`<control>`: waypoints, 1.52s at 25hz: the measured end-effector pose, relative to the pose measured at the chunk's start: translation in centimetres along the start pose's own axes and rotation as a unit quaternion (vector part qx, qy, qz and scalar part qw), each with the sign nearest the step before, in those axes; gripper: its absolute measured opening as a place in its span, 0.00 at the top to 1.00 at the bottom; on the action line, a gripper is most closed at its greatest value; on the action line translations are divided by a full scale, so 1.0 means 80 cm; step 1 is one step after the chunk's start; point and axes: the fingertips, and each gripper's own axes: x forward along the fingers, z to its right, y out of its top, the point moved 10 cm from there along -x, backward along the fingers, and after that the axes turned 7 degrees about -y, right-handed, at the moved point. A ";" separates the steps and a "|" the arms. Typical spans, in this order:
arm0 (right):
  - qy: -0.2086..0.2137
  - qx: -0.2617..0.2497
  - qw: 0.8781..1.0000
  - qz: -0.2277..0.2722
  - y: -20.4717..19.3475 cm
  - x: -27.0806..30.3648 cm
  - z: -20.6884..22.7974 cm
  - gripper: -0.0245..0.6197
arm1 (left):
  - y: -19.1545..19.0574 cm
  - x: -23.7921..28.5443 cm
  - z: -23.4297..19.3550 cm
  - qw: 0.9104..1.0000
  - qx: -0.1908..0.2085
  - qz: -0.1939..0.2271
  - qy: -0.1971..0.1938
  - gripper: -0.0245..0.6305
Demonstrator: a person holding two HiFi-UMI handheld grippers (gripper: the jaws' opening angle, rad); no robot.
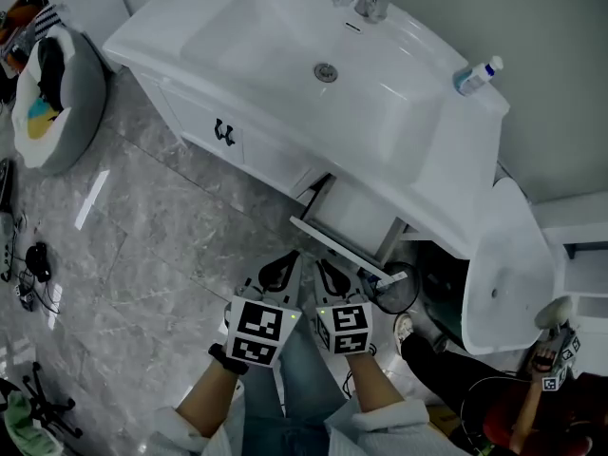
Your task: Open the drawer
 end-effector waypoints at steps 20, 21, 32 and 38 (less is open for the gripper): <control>0.087 0.045 0.989 0.107 0.197 -0.158 0.011 0.94 | 0.158 -0.096 0.072 0.995 0.025 0.097 -0.002 0.94; 0.086 0.041 0.989 0.115 0.203 -0.166 0.012 0.94 | 0.165 -0.099 0.077 0.995 0.027 0.101 -0.005 0.94; 0.106 0.036 0.976 0.185 0.253 -0.252 0.029 0.95 | 0.240 -0.126 0.126 0.986 0.064 0.135 -0.069 0.94; 0.103 0.031 0.970 0.220 0.264 -0.289 0.042 0.95 | 0.247 -0.129 0.155 0.982 0.089 0.141 -0.089 0.94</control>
